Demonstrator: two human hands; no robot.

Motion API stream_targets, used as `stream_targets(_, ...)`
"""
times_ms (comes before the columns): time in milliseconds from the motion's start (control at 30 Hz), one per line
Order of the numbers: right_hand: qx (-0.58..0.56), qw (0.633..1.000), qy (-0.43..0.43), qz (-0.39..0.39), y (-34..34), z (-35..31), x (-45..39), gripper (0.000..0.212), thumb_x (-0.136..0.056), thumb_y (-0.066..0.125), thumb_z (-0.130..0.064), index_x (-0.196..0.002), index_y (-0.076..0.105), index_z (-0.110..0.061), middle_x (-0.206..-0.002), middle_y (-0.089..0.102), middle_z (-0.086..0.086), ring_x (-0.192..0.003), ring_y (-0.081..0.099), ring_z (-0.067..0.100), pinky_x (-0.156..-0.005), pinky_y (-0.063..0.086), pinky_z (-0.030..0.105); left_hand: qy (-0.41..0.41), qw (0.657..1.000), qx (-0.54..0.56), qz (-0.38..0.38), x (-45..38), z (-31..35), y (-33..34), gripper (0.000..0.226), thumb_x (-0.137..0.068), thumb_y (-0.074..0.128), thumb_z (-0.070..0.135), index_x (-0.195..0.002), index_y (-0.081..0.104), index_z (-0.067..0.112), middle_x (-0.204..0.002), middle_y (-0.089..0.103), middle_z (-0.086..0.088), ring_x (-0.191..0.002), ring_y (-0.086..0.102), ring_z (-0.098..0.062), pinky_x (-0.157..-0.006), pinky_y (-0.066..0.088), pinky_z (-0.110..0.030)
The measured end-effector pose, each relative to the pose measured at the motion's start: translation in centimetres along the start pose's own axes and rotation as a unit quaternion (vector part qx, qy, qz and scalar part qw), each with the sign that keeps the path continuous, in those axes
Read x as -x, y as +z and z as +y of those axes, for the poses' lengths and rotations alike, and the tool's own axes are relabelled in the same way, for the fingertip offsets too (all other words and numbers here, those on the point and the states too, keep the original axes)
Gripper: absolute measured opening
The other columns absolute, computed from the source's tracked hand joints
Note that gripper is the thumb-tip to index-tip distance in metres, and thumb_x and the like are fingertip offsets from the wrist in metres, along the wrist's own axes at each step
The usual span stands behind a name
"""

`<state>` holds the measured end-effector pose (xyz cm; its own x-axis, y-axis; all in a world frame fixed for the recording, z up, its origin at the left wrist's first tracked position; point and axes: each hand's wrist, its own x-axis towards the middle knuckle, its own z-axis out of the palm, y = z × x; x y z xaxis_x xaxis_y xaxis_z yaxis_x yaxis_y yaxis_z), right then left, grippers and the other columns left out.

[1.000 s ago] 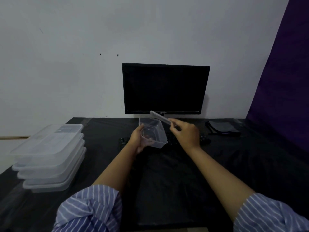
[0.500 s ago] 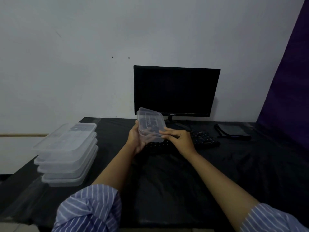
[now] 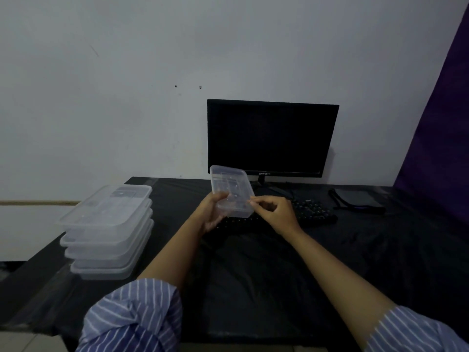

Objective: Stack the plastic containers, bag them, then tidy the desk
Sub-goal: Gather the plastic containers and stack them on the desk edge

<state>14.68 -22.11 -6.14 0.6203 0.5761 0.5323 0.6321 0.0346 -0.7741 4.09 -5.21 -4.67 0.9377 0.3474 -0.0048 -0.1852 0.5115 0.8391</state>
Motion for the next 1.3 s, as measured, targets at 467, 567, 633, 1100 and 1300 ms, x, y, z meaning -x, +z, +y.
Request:
stream_targets(467, -0.079, 0.946, 0.312, 0.023, 2.0, -2.8, -1.5, 0.072, -0.100, 0.020, -0.056, -0.099, 0.068, -0.002, -0.078, 0.067, 0.011, -0.066, 0.066, 0.024, -0.057, 0.055, 0.028, -0.008, 0.991, -0.035, -0.131, 1.0, -0.1, 1.5, 0.064, -0.083, 0.064, 0.009, -0.142, 0.039, 0.002, -0.141, 0.047, -0.023, -0.123, 0.052, -0.032, -0.107, 0.042, -0.043)
stream_targets(567, -0.016, 0.957, 0.287, 0.043, 2.2, -2.3, -1.4, 0.069, -0.102, 0.018, -0.051, -0.097, 0.066, -0.002, -0.070, 0.065, 0.007, -0.058, 0.063, 0.019, -0.052, 0.048, 0.023, -0.025, 0.991, -0.048, -0.122, 0.9, -0.2, 1.3, 0.058, -0.085, 0.061, 0.007, -0.140, 0.043, 0.004, -0.136, 0.053, -0.020, -0.119, 0.056, -0.030, -0.107, 0.043, -0.043)
stream_targets(633, -0.011, 0.959, 0.281, 0.040, 2.1, -1.8, -1.2, 0.068, -0.103, 0.018, -0.050, -0.091, 0.066, -0.004, -0.067, 0.065, 0.007, -0.058, 0.062, 0.017, -0.053, 0.046, 0.023, -0.051, 0.990, -0.088, -0.095, 1.2, 0.1, 1.4, 0.054, -0.082, 0.063, 0.012, -0.134, 0.049, 0.006, -0.125, 0.061, -0.016, -0.111, 0.060, -0.029, -0.103, 0.044, -0.044)
stream_targets(1100, -0.125, 0.934, 0.328, -0.071, 1.1, -3.6, -2.2, 0.075, -0.075, 0.045, -0.073, -0.089, 0.075, -0.006, -0.093, 0.073, 0.019, -0.086, 0.071, 0.034, -0.088, 0.055, 0.049, 0.031, 0.937, -0.257, 0.236, 0.7, 2.8, 3.5, 0.076, -0.077, 0.051, 0.075, -0.099, 0.064, 0.004, -0.093, 0.065, -0.011, -0.083, 0.065, -0.026, -0.077, 0.054, -0.039)
stream_targets(1300, -0.136, 0.937, 0.322, 0.008, 1.1, -5.2, -2.7, 0.073, -0.087, 0.046, -0.068, -0.092, 0.066, 0.003, -0.083, 0.067, 0.016, -0.070, 0.067, 0.026, -0.047, 0.057, 0.029, 0.023, 0.924, -0.312, 0.219, 1.2, 1.9, 4.4, 0.076, -0.072, 0.057, 0.075, -0.103, 0.062, 0.006, -0.098, 0.061, -0.010, -0.076, 0.060, -0.020, -0.066, 0.046, -0.031)
